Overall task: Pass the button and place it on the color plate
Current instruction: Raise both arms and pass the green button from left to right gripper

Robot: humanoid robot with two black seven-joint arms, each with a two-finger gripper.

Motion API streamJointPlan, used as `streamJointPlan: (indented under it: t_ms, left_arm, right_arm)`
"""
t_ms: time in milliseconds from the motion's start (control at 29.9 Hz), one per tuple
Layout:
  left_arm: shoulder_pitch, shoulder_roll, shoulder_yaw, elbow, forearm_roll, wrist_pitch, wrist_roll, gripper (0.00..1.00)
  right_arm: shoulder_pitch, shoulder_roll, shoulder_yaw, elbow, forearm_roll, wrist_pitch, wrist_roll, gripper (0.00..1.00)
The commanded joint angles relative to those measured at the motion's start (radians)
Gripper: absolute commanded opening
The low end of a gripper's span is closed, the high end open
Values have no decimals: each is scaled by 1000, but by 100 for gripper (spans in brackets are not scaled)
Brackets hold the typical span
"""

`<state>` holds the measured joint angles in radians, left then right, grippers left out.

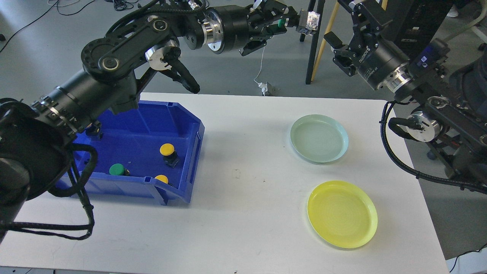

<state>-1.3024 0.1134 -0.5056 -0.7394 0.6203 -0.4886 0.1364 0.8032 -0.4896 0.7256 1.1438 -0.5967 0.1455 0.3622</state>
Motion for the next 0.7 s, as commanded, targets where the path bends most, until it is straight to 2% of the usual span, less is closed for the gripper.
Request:
streamJointPlan:
  t_ms: [0,201,335,569,669]
  left_arm:
    - [-9,-17,1,2,-42,0,12,38]
    - [-25,-18,-1,15,-63,0,17,37]
    - [-41,-20,1,29,-119,0,35,37]
    - [-54,-69,2,112,-154,0,49,37]
    - [-52,-89,2,112,-172,0,58,37]
  right_arm:
    - [1,16,0,7,0,0,0,98]
    - [13,25,-2,8,0,0,0,98]
    - [17,40,-2,8,0,-1,17,97]
    - [31,42,-6,5,0,-6,27,92]
    - [31,42,-6,4,0,-23,38,88]
